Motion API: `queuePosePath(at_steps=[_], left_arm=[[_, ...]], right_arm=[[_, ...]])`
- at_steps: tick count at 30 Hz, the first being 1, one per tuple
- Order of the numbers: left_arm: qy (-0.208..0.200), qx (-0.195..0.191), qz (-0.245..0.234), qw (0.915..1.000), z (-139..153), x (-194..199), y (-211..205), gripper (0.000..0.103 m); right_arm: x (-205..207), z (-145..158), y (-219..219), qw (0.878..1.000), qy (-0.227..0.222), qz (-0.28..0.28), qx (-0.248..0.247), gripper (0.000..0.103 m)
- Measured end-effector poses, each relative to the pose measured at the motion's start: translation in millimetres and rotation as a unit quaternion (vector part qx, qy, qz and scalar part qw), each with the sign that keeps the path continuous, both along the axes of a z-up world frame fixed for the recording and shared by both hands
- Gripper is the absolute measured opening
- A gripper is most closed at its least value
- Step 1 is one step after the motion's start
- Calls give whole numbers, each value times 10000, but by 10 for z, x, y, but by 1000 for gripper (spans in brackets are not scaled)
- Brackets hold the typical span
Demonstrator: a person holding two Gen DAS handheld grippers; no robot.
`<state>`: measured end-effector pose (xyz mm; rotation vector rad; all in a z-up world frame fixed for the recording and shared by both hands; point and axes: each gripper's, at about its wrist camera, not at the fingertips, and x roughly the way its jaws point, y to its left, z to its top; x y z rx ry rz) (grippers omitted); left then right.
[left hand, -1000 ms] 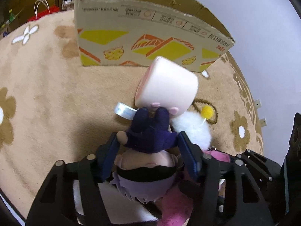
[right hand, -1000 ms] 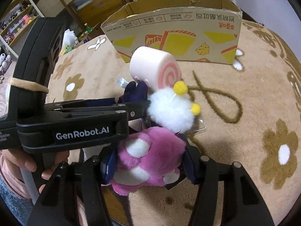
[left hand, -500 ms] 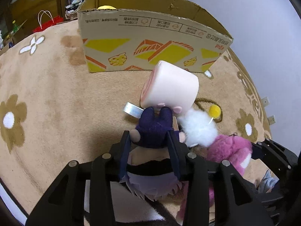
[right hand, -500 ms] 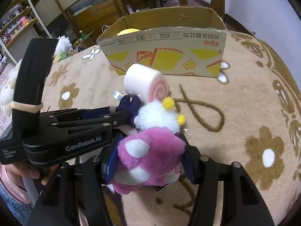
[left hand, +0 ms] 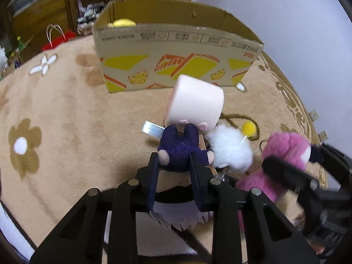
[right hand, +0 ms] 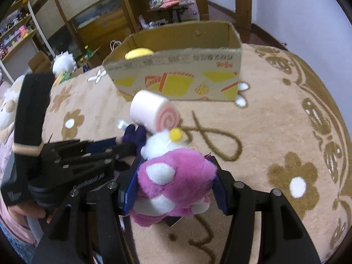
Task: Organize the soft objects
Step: 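Grasp the pink plush with the right tool while the left tool grasps the purple-haired doll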
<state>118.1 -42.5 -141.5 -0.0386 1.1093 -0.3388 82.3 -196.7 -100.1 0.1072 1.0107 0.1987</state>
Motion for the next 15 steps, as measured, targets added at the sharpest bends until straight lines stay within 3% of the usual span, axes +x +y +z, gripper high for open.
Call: queuePosePath(at_steps=[9,15], left_arm=[[-356,-10,376,9987,161,-113,168,21],[-901,128,460,9948,341,-231,205,21]], right_arm=[[-58,265,-129,9968,-715,-340,124,61],[-95,387,-164,9939,-1026,-372,146,61]])
